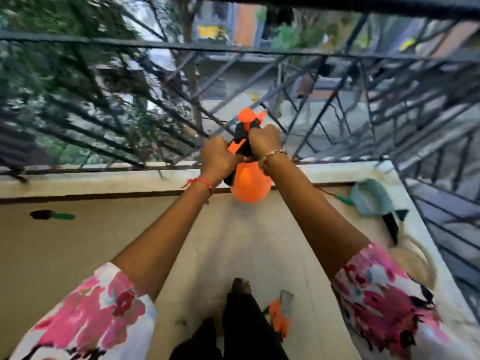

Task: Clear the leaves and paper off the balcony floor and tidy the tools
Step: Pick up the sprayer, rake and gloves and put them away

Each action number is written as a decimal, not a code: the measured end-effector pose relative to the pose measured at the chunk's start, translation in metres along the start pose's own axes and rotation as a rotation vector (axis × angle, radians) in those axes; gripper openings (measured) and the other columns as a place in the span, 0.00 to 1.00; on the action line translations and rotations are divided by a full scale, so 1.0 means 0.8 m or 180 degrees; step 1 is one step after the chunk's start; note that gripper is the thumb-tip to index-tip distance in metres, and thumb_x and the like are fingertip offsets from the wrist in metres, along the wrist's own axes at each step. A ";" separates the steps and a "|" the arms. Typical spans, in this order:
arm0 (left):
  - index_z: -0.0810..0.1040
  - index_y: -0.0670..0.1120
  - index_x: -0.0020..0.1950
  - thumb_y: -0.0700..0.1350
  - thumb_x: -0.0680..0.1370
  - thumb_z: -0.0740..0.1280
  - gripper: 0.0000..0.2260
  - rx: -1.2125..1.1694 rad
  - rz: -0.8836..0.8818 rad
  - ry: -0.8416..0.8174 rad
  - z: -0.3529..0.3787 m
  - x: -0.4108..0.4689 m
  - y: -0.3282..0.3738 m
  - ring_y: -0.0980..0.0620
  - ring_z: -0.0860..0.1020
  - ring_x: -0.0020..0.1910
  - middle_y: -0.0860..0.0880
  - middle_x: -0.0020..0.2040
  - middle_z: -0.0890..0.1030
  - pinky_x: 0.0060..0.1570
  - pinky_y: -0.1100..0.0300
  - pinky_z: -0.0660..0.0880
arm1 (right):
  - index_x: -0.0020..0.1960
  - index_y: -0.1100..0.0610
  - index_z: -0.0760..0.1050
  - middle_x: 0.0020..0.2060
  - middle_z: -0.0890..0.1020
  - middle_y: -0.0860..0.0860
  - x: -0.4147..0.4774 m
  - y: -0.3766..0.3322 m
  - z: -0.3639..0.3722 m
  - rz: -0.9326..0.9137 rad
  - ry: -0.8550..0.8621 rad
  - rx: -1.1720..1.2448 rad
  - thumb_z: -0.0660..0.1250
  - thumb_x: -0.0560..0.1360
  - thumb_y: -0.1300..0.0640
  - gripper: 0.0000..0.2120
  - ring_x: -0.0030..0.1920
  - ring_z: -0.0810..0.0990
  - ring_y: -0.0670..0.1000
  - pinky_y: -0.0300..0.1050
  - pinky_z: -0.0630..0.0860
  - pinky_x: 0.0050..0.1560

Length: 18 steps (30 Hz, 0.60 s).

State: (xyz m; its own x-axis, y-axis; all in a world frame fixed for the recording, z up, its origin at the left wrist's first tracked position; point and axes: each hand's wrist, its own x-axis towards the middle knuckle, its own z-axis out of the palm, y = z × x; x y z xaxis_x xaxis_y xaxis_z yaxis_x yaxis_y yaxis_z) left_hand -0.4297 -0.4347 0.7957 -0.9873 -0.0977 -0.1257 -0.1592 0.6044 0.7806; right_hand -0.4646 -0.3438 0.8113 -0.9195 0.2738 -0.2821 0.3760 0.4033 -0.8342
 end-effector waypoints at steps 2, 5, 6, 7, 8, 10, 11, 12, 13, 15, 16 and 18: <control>0.80 0.33 0.41 0.46 0.69 0.74 0.15 -0.0155 -0.0007 -0.0135 0.047 0.005 0.025 0.45 0.78 0.37 0.32 0.39 0.80 0.32 0.54 0.59 | 0.36 0.56 0.77 0.31 0.77 0.54 0.007 0.021 -0.029 0.0147 0.0066 0.0432 0.64 0.65 0.53 0.08 0.33 0.74 0.54 0.45 0.71 0.37; 0.80 0.32 0.45 0.35 0.70 0.72 0.08 -0.0345 0.0093 -0.0517 0.106 0.006 0.059 0.41 0.80 0.45 0.34 0.43 0.81 0.34 0.55 0.62 | 0.32 0.54 0.74 0.31 0.76 0.54 0.024 0.049 -0.090 0.0430 0.0217 0.0318 0.71 0.66 0.58 0.07 0.34 0.74 0.53 0.47 0.71 0.35; 0.80 0.32 0.47 0.34 0.69 0.72 0.09 -0.0381 0.0170 -0.0659 0.124 0.009 0.070 0.44 0.79 0.44 0.36 0.42 0.81 0.34 0.58 0.61 | 0.35 0.55 0.76 0.35 0.77 0.55 0.032 0.060 -0.111 0.0510 0.0282 0.0262 0.73 0.67 0.59 0.06 0.38 0.75 0.52 0.48 0.72 0.37; 0.79 0.32 0.49 0.33 0.68 0.73 0.12 -0.0407 0.0246 -0.0823 0.145 0.011 0.082 0.48 0.78 0.44 0.38 0.43 0.81 0.34 0.61 0.61 | 0.39 0.58 0.77 0.39 0.77 0.56 0.042 0.075 -0.132 0.0620 0.0347 0.0204 0.74 0.68 0.59 0.06 0.42 0.76 0.52 0.47 0.72 0.41; 0.79 0.33 0.51 0.33 0.67 0.74 0.14 -0.0444 0.0306 -0.0967 0.164 0.015 0.089 0.49 0.77 0.46 0.39 0.45 0.81 0.36 0.60 0.64 | 0.43 0.60 0.77 0.44 0.77 0.57 0.052 0.089 -0.149 0.0700 0.0411 0.0126 0.75 0.68 0.57 0.10 0.46 0.76 0.52 0.47 0.72 0.45; 0.78 0.35 0.54 0.36 0.66 0.75 0.18 -0.0474 0.0281 -0.1271 0.203 0.022 0.101 0.47 0.78 0.49 0.40 0.48 0.81 0.43 0.56 0.69 | 0.45 0.60 0.74 0.49 0.76 0.59 0.073 0.118 -0.180 0.0858 0.0574 0.0010 0.76 0.67 0.55 0.14 0.51 0.75 0.52 0.47 0.72 0.51; 0.78 0.35 0.54 0.39 0.64 0.76 0.20 -0.0506 0.0227 -0.1461 0.218 0.025 0.108 0.47 0.78 0.49 0.41 0.48 0.80 0.45 0.55 0.71 | 0.41 0.59 0.72 0.46 0.74 0.58 0.083 0.131 -0.192 0.0890 0.0638 0.0005 0.76 0.67 0.56 0.14 0.49 0.74 0.51 0.45 0.72 0.48; 0.78 0.36 0.54 0.40 0.64 0.75 0.21 -0.0560 0.0150 -0.1711 0.234 0.029 0.113 0.46 0.78 0.48 0.42 0.48 0.80 0.44 0.55 0.73 | 0.40 0.60 0.71 0.44 0.73 0.56 0.094 0.146 -0.204 0.0964 0.0681 0.0040 0.76 0.66 0.57 0.14 0.46 0.71 0.50 0.43 0.71 0.41; 0.78 0.36 0.55 0.39 0.66 0.73 0.19 -0.0605 0.0029 -0.2026 0.248 0.032 0.116 0.46 0.77 0.46 0.43 0.48 0.79 0.41 0.57 0.74 | 0.41 0.61 0.72 0.41 0.72 0.56 0.101 0.158 -0.212 0.1025 0.0725 0.0019 0.76 0.65 0.58 0.14 0.43 0.70 0.50 0.39 0.68 0.32; 0.77 0.36 0.57 0.32 0.73 0.67 0.13 -0.0509 -0.0211 -0.2634 0.276 0.046 0.122 0.52 0.74 0.39 0.45 0.47 0.76 0.32 0.67 0.71 | 0.42 0.64 0.74 0.38 0.75 0.58 0.112 0.183 -0.228 0.1189 0.0837 0.0080 0.75 0.63 0.61 0.13 0.41 0.71 0.50 0.39 0.64 0.28; 0.77 0.38 0.56 0.30 0.75 0.64 0.12 -0.0410 -0.0339 -0.2743 0.290 0.056 0.125 0.54 0.70 0.36 0.45 0.46 0.75 0.30 0.66 0.68 | 0.42 0.68 0.76 0.40 0.79 0.62 0.115 0.192 -0.234 0.1249 0.0911 0.0112 0.74 0.63 0.64 0.12 0.41 0.74 0.50 0.39 0.63 0.30; 0.75 0.41 0.46 0.33 0.76 0.62 0.05 -0.0213 -0.0642 -0.2708 0.316 0.076 0.137 0.53 0.66 0.34 0.43 0.41 0.72 0.33 0.61 0.64 | 0.49 0.73 0.77 0.49 0.81 0.67 0.118 0.209 -0.247 0.1360 0.1024 0.0148 0.73 0.65 0.66 0.16 0.46 0.79 0.53 0.38 0.64 0.28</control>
State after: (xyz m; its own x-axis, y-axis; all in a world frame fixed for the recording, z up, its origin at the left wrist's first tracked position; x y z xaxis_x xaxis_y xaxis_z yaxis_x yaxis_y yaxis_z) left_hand -0.5074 -0.1745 0.7184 -0.6099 0.4413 -0.6582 -0.3566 0.5890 0.7252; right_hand -0.4662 -0.0779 0.7387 -0.6013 0.6618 -0.4477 0.6969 0.1603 -0.6990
